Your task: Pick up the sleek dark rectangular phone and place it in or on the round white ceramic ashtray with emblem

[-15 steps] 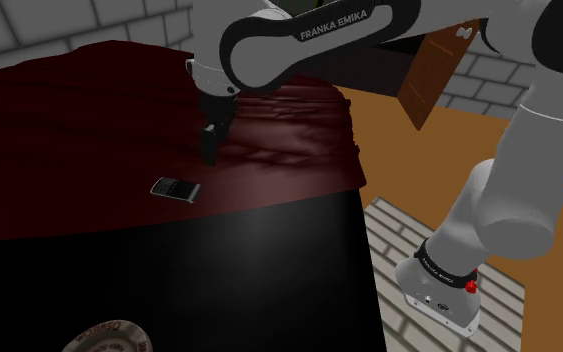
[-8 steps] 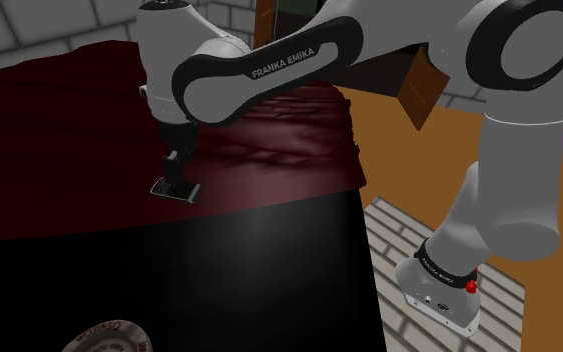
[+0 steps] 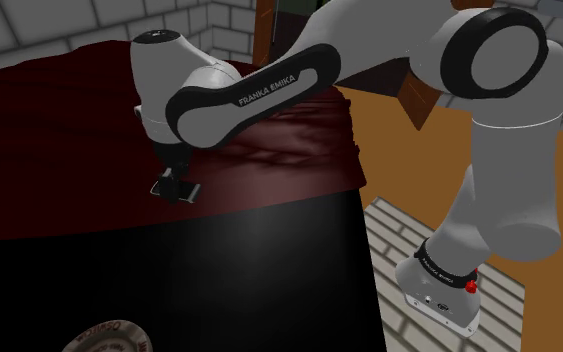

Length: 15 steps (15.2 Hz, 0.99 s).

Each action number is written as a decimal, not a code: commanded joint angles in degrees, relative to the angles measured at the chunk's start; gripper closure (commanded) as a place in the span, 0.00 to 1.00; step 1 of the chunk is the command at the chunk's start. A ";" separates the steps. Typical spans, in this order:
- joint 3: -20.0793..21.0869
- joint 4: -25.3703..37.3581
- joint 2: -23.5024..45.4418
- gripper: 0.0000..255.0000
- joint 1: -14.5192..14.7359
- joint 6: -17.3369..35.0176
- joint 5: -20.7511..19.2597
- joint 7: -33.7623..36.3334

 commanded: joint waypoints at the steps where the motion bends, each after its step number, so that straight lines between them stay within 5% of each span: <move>1: -0.10 -0.53 0.41 0.00 0.04 0.93 -0.20 0.17; 8: -0.11 -0.51 0.42 0.00 0.04 0.92 -0.20 0.17; 9: -0.11 -0.51 0.42 1.00 0.04 0.92 -0.20 0.17; 15: -0.10 -0.45 0.43 1.00 0.05 0.86 -0.20 0.18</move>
